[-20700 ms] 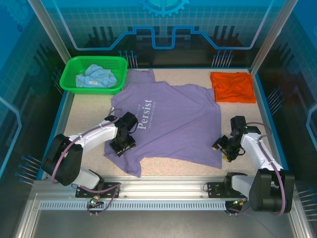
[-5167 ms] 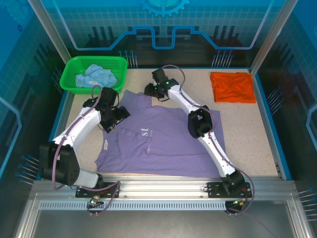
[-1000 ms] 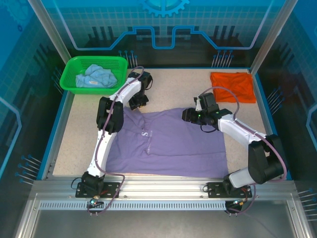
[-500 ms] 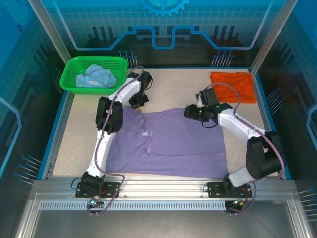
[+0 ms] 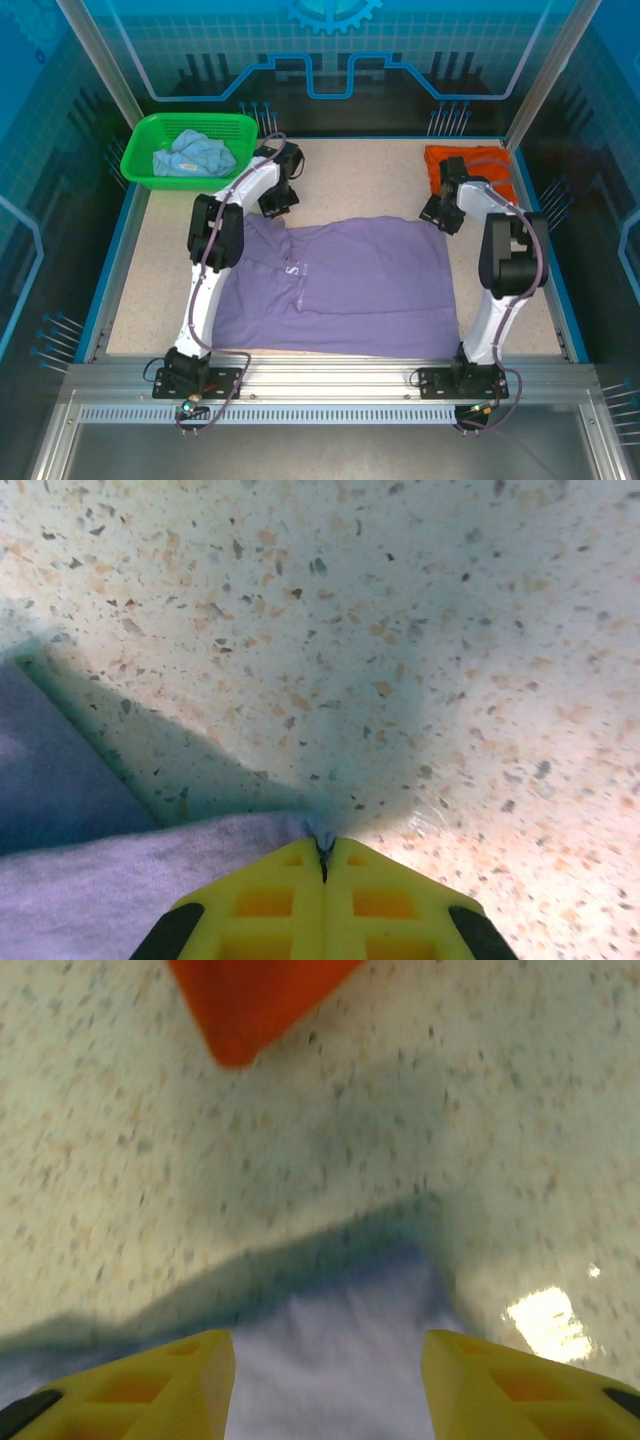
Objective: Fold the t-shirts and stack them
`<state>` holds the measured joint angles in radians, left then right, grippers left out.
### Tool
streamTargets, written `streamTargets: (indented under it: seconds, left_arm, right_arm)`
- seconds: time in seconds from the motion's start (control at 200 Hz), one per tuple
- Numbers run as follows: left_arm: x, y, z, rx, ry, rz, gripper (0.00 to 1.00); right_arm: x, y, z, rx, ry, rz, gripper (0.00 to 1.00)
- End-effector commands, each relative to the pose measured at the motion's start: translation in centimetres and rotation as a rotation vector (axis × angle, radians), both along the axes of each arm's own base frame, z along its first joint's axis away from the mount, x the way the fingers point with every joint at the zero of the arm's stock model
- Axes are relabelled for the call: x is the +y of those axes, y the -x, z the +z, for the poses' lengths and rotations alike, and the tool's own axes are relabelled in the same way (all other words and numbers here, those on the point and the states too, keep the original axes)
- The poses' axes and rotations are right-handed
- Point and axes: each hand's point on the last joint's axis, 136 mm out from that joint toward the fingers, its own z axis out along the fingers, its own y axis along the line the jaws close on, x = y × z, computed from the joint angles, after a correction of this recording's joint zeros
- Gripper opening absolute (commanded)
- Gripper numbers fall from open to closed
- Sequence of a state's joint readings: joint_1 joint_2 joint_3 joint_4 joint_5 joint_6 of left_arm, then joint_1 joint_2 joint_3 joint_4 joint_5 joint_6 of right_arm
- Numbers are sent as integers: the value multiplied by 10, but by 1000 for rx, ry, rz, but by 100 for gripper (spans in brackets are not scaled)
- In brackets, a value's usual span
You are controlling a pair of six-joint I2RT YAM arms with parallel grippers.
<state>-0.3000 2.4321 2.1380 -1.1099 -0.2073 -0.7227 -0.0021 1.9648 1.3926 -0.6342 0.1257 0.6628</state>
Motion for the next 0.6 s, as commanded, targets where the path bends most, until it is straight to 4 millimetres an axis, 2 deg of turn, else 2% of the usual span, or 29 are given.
streamTargets:
  seconds: [0.0, 0.15, 0.3, 0.595]
  left_arm:
    - [-10, -3, 38, -72, 57, -39, 0]
    - [-16, 3, 52, -113, 76, -50, 0]
    - [-19, 9, 58, -139, 87, -57, 0]
    - [-16, 22, 70, -179, 109, -53, 0]
  right_arm:
    - [-22, -8, -2, 43, 42, -60, 53]
    - [-26, -20, -4, 38, 61, -47, 53]
    - [-22, -14, -18, 82, 46, -36, 51]
    - [-6, 1, -31, 111, 10, 0, 33]
